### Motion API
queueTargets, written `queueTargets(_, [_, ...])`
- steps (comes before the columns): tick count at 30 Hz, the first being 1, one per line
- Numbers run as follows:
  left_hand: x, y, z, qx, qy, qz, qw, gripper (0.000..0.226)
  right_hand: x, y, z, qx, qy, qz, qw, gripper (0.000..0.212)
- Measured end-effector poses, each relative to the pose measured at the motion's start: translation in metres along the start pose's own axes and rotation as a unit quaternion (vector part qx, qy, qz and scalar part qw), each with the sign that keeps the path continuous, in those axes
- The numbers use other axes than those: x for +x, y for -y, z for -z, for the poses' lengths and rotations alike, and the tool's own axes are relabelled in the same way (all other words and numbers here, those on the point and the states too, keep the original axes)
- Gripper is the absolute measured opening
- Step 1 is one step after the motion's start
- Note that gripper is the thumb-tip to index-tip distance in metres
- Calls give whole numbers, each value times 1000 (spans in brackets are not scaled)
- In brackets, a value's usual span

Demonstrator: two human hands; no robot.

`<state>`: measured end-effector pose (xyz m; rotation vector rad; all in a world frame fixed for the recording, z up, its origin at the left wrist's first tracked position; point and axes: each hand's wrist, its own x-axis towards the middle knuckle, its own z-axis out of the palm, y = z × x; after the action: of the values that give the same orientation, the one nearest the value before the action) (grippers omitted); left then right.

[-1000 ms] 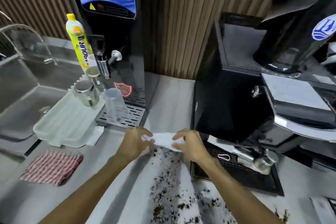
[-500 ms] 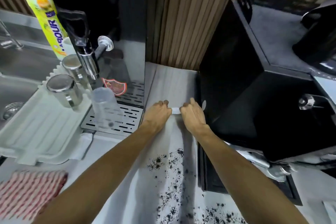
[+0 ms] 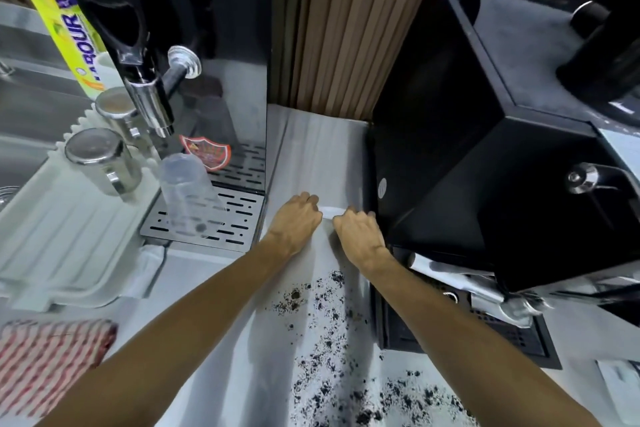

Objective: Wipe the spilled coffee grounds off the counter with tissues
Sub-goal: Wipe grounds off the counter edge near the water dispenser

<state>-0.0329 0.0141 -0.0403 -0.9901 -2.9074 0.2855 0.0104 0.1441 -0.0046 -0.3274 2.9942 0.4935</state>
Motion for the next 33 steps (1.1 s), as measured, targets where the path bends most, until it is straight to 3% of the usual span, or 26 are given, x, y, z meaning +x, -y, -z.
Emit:
queueTargets(7, [-51, -12, 5, -76, -5, -23, 997, 22, -43, 13, 1, 29, 17, 30, 999, 20])
queueTargets(14, [-98, -20, 14, -184, 65, -36, 980, 23, -87, 11, 12, 91, 42, 40, 994, 25])
queueTargets(18, [-79, -6, 22, -165, 24, 11, 986, 24, -59, 0, 22, 97, 10, -10, 995, 26])
queueTargets(22, [-64, -3, 25, -145, 32, 71, 986, 26, -32, 10, 23, 110, 7, -24, 994, 25])
queueTargets(28, [-94, -21, 9, -136, 25, 49, 989, 26, -57, 15, 3, 105, 5, 14, 994, 16])
queueTargets(30, [-109, -25, 9, -140, 21, 27, 990, 25, -75, 20, -3, 123, 33, 28, 991, 7])
queueTargets(33, [-129, -29, 6, -160, 14, 17, 987, 35, -97, 25, -14, 120, 55, 45, 990, 10])
